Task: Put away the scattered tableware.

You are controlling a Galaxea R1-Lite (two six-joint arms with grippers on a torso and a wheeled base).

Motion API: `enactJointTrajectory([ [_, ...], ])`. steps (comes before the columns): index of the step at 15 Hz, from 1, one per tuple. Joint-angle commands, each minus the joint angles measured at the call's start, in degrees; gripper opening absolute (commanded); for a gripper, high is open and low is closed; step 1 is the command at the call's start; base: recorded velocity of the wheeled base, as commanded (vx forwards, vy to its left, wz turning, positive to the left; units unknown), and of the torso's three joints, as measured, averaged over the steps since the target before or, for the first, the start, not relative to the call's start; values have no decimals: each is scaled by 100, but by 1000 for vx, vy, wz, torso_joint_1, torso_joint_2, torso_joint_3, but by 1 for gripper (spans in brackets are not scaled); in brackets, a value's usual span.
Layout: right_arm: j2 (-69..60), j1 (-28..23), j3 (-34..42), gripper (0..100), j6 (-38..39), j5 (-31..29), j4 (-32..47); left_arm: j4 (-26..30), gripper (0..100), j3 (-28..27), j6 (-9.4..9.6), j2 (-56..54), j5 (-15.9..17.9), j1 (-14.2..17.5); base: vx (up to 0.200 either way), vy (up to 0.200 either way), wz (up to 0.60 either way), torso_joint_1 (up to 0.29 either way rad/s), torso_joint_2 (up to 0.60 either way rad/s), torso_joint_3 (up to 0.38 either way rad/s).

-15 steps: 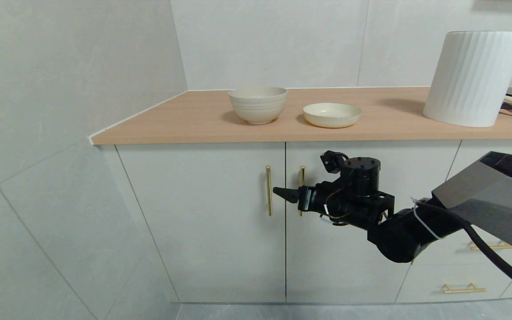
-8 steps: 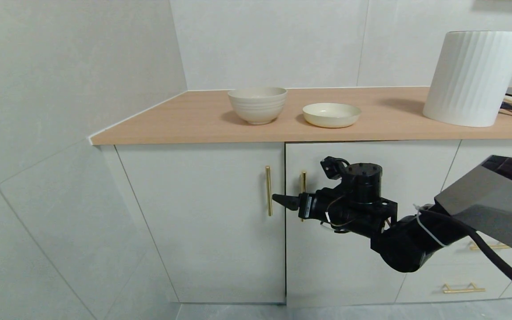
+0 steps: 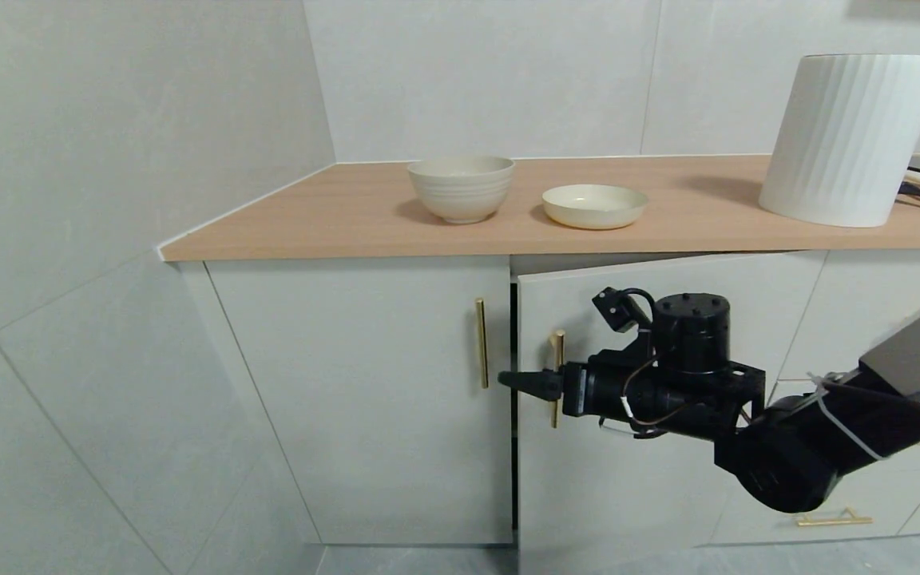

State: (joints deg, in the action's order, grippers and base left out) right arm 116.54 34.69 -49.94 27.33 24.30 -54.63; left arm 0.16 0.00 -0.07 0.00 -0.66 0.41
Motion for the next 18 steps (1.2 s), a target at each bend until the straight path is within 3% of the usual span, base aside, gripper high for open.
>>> enactJointTrajectory([
  [1, -439, 2, 310, 100, 9, 93, -48, 2, 100, 0, -1, 0, -4, 2, 0, 0, 0, 0, 0, 0],
  [6, -1055, 2, 987, 100, 9, 154, -75, 2, 100, 0, -1, 0, -4, 2, 0, 0, 0, 0, 0, 0],
  [10, -1204, 20, 1312, 100, 9, 655, -83, 2, 100, 0, 7, 0, -4, 2, 0, 0, 0, 0, 0, 0],
  [14, -1204, 20, 1347, 100, 9, 664, -83, -25, 100, 0, 130, 0, -119, 2, 0, 0, 0, 0, 0, 0],
  [16, -1195, 20, 1373, 100, 9, 682, -83, -394, 100, -237, 236, 0, -259, 2, 0, 0, 0, 0, 0, 0],
  [18, -1204, 20, 1373, 100, 0, 682, -83, 160, 100, -1230, 209, 229, 549, -24, 0, 0, 0, 0, 0, 0],
])
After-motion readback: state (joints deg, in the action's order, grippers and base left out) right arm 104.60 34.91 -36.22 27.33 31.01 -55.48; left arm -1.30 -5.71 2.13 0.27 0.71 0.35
